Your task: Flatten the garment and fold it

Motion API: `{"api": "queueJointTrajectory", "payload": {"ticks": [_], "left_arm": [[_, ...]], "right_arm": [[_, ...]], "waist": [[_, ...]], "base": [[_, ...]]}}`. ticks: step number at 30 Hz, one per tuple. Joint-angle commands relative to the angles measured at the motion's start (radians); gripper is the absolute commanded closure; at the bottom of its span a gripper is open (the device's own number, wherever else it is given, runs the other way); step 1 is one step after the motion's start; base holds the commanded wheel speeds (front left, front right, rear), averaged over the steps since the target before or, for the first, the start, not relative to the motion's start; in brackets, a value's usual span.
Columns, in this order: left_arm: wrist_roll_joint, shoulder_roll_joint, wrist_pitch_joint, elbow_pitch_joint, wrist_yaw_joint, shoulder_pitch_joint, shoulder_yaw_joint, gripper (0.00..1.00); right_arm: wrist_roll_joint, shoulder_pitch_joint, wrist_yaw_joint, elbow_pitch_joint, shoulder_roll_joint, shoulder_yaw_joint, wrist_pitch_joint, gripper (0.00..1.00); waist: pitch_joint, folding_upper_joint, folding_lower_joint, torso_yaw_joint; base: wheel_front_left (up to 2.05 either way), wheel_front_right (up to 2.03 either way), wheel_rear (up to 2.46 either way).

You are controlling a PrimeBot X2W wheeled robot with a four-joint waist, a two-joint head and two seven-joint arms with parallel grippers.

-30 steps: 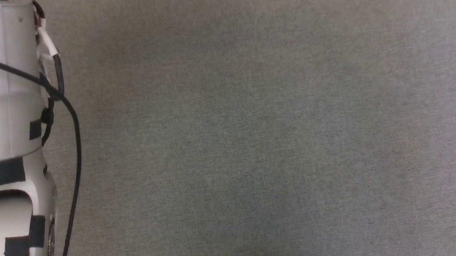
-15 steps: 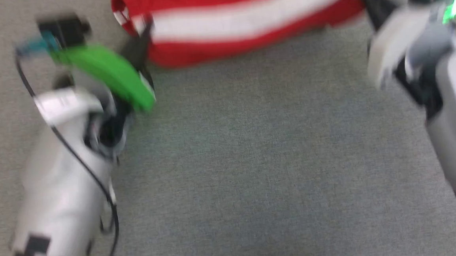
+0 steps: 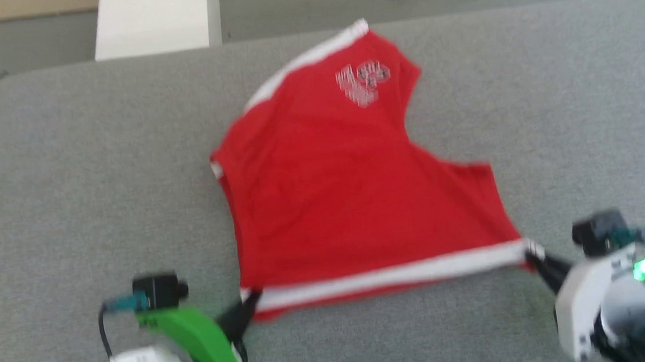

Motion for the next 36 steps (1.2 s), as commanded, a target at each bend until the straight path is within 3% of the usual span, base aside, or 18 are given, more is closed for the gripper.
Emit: {"api": "queueJointTrajectory", "payload": {"ticks": [1,9,15,22,30,36], "left_arm": [[-0.009,0.023,0.008,-0.022,0.022,0.055,-0.003,1.00],[-0.041,0.069,0.075,-0.163,0.092,0.255,-0.049,1.00],[-0.012,0.034,-0.024,-0.242,0.067,0.251,-0.031,1.00],[0.027,-0.050,-0.124,-0.226,0.057,0.118,0.006,1.00],[0.072,-0.122,-0.177,-0.107,0.067,-0.072,0.030,1.00],[0.086,-0.165,-0.203,0.004,0.048,-0.189,0.033,1.00]], "right_arm": [[0.006,0.054,-0.002,-0.027,-0.003,-0.021,0.027,1.00],[-0.007,0.345,-0.002,-0.198,0.073,-0.161,0.256,1.00],[-0.041,0.347,-0.002,-0.322,0.094,-0.194,0.200,1.00],[-0.071,0.146,-0.002,-0.306,0.069,-0.137,0.118,1.00],[-0.061,-0.195,-0.002,-0.118,0.019,-0.065,0.072,1.00],[-0.037,-0.421,-0.002,0.037,-0.027,0.013,0.067,1.00]], "waist": [[-0.063,0.0000,0.0001,0.005],[-0.107,0.0000,0.0001,0.025],[-0.104,0.0000,0.0001,0.041],[-0.071,0.0000,0.0001,0.067],[0.022,0.0000,0.0001,0.131],[0.108,0.0000,0.0001,0.188]], "base": [[0.00,0.00,0.00],[0.00,0.00,0.00],[0.00,0.00,0.00],[0.00,0.00,0.00],[0.00,0.00,0.00],[0.00,0.00,0.00]]}}
